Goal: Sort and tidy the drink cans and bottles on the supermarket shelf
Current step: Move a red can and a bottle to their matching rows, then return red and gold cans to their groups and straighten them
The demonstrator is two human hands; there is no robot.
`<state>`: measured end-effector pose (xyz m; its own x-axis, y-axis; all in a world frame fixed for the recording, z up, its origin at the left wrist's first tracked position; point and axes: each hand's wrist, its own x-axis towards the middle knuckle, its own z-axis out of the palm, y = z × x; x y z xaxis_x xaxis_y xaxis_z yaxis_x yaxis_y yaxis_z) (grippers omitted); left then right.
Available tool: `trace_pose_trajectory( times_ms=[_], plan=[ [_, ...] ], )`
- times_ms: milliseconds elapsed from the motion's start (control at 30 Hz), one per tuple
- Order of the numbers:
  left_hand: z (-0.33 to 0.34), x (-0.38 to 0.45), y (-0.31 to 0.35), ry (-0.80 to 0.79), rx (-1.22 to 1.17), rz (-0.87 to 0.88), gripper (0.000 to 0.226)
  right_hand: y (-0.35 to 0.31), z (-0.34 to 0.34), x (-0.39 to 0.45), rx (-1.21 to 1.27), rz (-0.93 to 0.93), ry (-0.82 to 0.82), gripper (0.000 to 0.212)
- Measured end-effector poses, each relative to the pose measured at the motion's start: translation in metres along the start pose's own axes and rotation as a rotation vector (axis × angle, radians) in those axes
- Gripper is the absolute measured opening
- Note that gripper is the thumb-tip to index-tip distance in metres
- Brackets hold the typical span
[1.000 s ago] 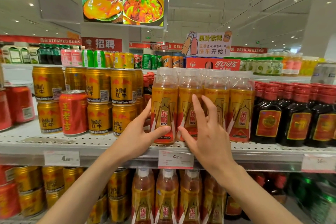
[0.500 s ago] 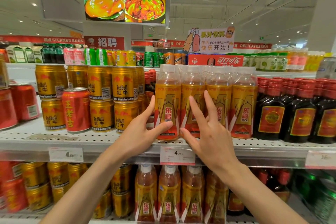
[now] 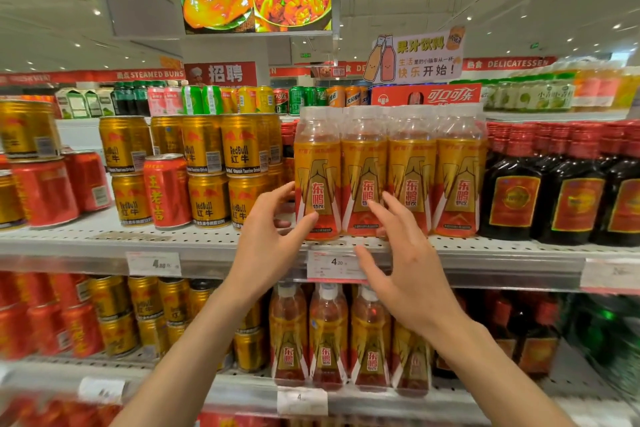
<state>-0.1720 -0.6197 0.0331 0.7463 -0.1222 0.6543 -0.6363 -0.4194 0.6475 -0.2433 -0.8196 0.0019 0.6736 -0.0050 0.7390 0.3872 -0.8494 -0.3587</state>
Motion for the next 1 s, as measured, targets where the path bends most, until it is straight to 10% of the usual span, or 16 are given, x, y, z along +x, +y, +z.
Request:
trace_pose_trajectory(
  times_ms=[400,1000],
  plan=[
    [-0.017,-0.106,-0.012,-0.067,0.014,-0.197,0.034,-0.013,0.019,-0.090,0.147,0.055,0.053,0.047],
    [-0.153,-0.137,-0.178,-0.489,-0.102,-0.341,0.025,-0.140,0.133,-0.117,-0.067,0.655,-0.507,0.020]
  ],
)
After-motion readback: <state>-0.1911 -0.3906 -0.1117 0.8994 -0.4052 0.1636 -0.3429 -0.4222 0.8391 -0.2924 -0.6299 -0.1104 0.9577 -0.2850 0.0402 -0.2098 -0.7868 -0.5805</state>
